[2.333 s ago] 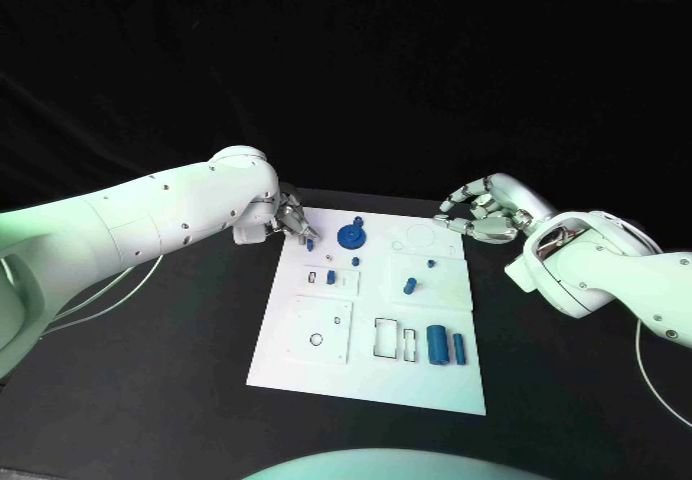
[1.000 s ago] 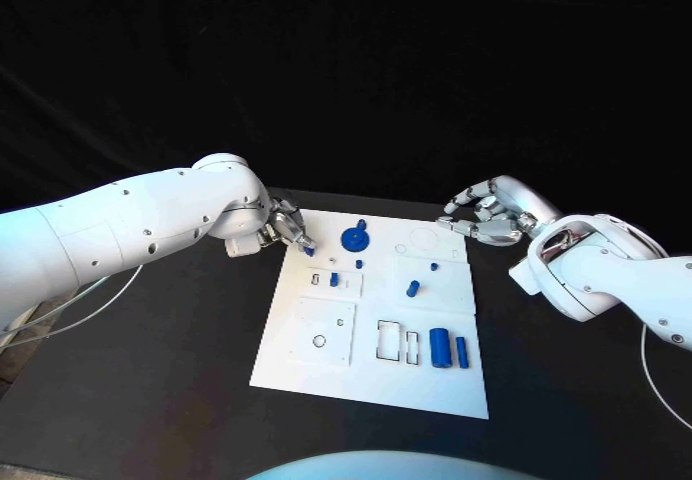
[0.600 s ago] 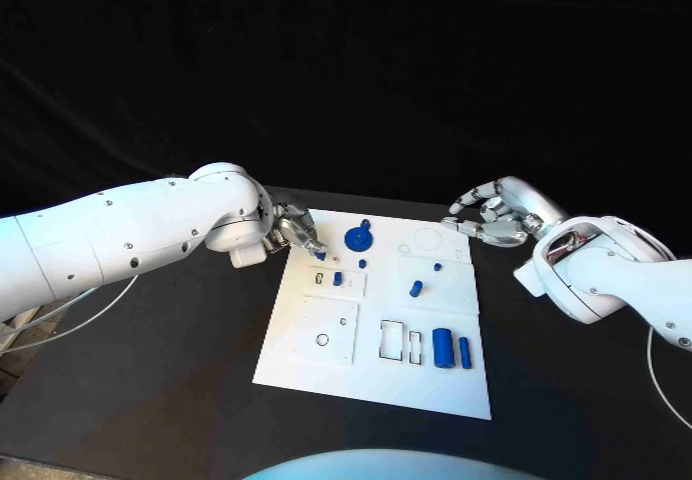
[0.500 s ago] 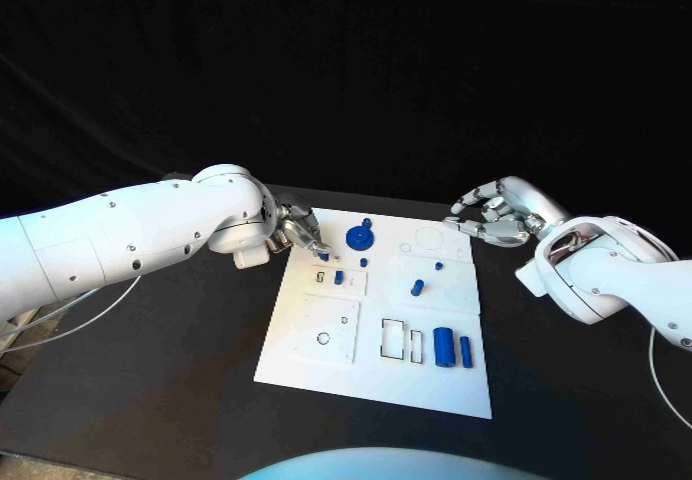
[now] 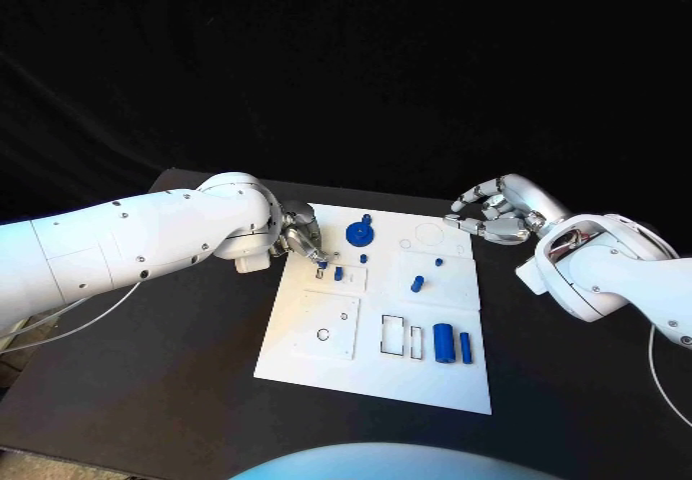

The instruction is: Assemble the parts on the task board

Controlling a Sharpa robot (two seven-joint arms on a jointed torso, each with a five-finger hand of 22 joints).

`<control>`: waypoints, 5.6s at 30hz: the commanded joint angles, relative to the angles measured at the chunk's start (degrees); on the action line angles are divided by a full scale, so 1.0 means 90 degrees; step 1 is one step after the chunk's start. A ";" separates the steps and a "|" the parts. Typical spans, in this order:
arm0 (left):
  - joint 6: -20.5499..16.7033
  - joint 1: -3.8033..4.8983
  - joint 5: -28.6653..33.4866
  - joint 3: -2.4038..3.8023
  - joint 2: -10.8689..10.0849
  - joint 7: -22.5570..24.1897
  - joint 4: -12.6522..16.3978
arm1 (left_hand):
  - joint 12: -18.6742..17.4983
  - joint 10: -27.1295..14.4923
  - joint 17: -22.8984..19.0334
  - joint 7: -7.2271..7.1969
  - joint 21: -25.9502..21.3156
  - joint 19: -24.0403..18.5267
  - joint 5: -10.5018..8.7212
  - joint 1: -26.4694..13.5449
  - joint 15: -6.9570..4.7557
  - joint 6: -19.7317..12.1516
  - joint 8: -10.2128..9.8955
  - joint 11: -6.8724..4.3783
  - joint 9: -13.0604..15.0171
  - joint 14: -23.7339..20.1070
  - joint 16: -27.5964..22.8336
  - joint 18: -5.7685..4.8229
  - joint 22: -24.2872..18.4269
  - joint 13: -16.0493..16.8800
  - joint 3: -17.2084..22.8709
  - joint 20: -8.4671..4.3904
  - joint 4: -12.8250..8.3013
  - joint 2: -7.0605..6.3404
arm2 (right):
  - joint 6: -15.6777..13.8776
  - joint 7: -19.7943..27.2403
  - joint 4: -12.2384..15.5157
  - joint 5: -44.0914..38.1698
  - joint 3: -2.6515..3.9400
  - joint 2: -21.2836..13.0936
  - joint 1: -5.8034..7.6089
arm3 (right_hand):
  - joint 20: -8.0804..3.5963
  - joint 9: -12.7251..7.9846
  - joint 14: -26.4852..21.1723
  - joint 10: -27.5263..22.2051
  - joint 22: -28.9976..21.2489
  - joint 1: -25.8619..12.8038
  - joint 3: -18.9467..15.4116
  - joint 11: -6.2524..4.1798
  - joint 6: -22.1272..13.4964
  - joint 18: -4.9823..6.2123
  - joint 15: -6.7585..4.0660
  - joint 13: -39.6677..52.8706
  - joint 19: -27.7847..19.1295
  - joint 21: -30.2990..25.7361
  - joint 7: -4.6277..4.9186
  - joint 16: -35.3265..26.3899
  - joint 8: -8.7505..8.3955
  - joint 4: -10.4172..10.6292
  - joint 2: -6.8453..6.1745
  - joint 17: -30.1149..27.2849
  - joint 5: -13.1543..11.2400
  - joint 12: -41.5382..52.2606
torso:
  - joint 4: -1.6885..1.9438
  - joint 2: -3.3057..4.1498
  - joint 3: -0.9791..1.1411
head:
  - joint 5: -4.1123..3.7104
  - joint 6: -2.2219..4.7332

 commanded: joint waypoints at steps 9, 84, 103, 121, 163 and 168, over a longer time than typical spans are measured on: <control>0.0393 -0.0033 -0.0289 -0.0026 0.0066 -0.0186 -0.0031 | 0.0041 0.0065 0.1677 0.0006 0.0036 0.0092 0.0019 0.0048 -0.0009 0.0050 0.0015 -0.0004 0.0007 0.0674 0.0027 -0.0036 0.0293 0.0025 0.1090 -0.0026 -0.1030 -0.0038 | 0.0002 0.0048 0.0010 -0.0059 0.0000 0.0006 -0.0007 | -0.0058 -0.0007 0.0591 0.0403 0.1227 0.0006 -0.0011 -0.0043 0.0030 0.0063 -0.0041 0.1398 0.0350 -0.0008 -0.0018 -0.0026 0.0024 -0.0018 0.0046 0.1360 0.0030 -0.0002 | 0.0004 -0.0002 0.0000 | 0.0003 -0.0033; 0.0370 -0.0116 -0.0156 -0.0108 0.0230 -0.0231 -0.0232 | 0.0168 0.0240 0.1677 -0.0186 0.0044 0.0111 -0.0083 -0.1198 -0.0118 0.0414 -0.0008 -0.0138 0.0002 0.0674 0.0027 -0.0045 0.0340 0.0223 0.0053 -0.0110 -0.0126 -0.0305 | -0.0030 0.0056 -0.0001 -0.0073 0.0000 -0.0001 -0.0008 | -0.0061 -0.0014 0.0589 0.0393 0.1218 0.0013 -0.0021 -0.0043 0.0024 0.0067 -0.0042 0.1387 0.0344 -0.0023 -0.0017 -0.0030 0.0029 -0.0015 0.0049 0.1351 0.0044 -0.0013 | 0.0001 -0.0006 0.0005 | -0.0028 -0.0058; 0.0057 -0.0117 -0.0204 -0.0089 0.0165 -0.0245 -0.0241 | 0.0149 0.0230 0.1677 -0.0175 0.0031 0.0111 -0.0080 -0.1250 -0.0117 0.0476 -0.0093 -0.0131 -0.0040 0.0674 0.0027 -0.0043 0.0336 0.0228 -0.0797 -0.0114 0.0270 -0.0308 | -0.0060 0.0066 0.0005 -0.0072 0.0000 -0.0019 -0.0008 | -0.0061 -0.0015 0.0586 0.0387 0.1210 0.0002 -0.0029 -0.0042 0.0021 0.0069 -0.0042 0.1381 0.0339 -0.0033 -0.0017 -0.0034 0.0029 -0.0010 0.0046 0.1338 0.0042 -0.0018 | -0.0007 0.0000 0.0004 | -0.0041 -0.0023; -0.1594 -0.0113 0.0279 0.0115 0.0012 0.0737 -0.0089 | -0.1860 -0.1464 0.0262 0.0257 -0.1329 -0.0970 -0.0158 -0.1480 0.0221 -0.0455 -0.0645 0.0256 -0.0255 0.0114 -0.0867 0.0362 -0.1760 -0.1980 -0.2607 0.0107 0.0307 0.0186 | -0.0109 0.0080 -0.0008 -0.0069 0.0000 -0.0036 -0.0009 | -0.0061 -0.0018 0.0584 0.0384 0.1206 -0.0030 -0.0048 -0.0041 0.0016 0.0071 -0.0042 0.1377 0.0336 -0.0040 -0.0015 -0.0037 0.0029 -0.0001 0.0044 0.1330 0.0040 -0.0021 | 0.0006 -0.0008 0.0010 | -0.0137 0.0040; -0.1636 -0.0524 -0.3379 -0.0174 0.0995 0.2646 -0.0664 | -0.4924 -0.2431 -0.1341 0.0676 -0.1378 -0.0836 -0.0189 0.1131 0.0673 -0.0225 -0.2113 0.0805 -0.2180 -0.0304 -0.1119 0.0375 -0.1735 -0.5270 -0.0950 0.0591 -0.0449 -0.0464 | -0.0118 0.0118 0.0042 -0.0046 0.0000 -0.0032 -0.0039 | -0.0061 -0.0026 0.0581 0.0342 0.1192 -0.0015 -0.0039 -0.0039 -0.0008 0.0076 -0.0041 0.1332 0.0326 -0.0059 -0.0012 -0.0042 0.0021 -0.0017 0.0068 0.1317 0.0059 -0.0063 | -0.0006 0.0027 0.0002 | -0.0380 0.0114; -0.1596 -0.0524 -0.3394 -0.0174 0.0995 0.2596 -0.0646 | -0.4947 -0.2354 -0.1333 0.0671 -0.1289 -0.0771 -0.0187 0.1114 0.0664 -0.0166 -0.2134 0.0797 -0.2196 -0.0262 -0.1102 0.0353 -0.1616 -0.5304 -0.0940 0.0584 -0.0447 -0.0461 | -0.0119 0.0115 0.0041 -0.0051 0.0000 -0.0034 -0.0039 | -0.0061 -0.0028 0.0580 0.0343 0.1190 -0.0004 -0.0036 -0.0038 -0.0011 0.0076 -0.0040 0.1334 0.0325 -0.0062 -0.0011 -0.0043 0.0021 -0.0020 0.0074 0.1315 0.0064 -0.0061 | -0.0008 0.0025 0.0000 | -0.0381 0.0111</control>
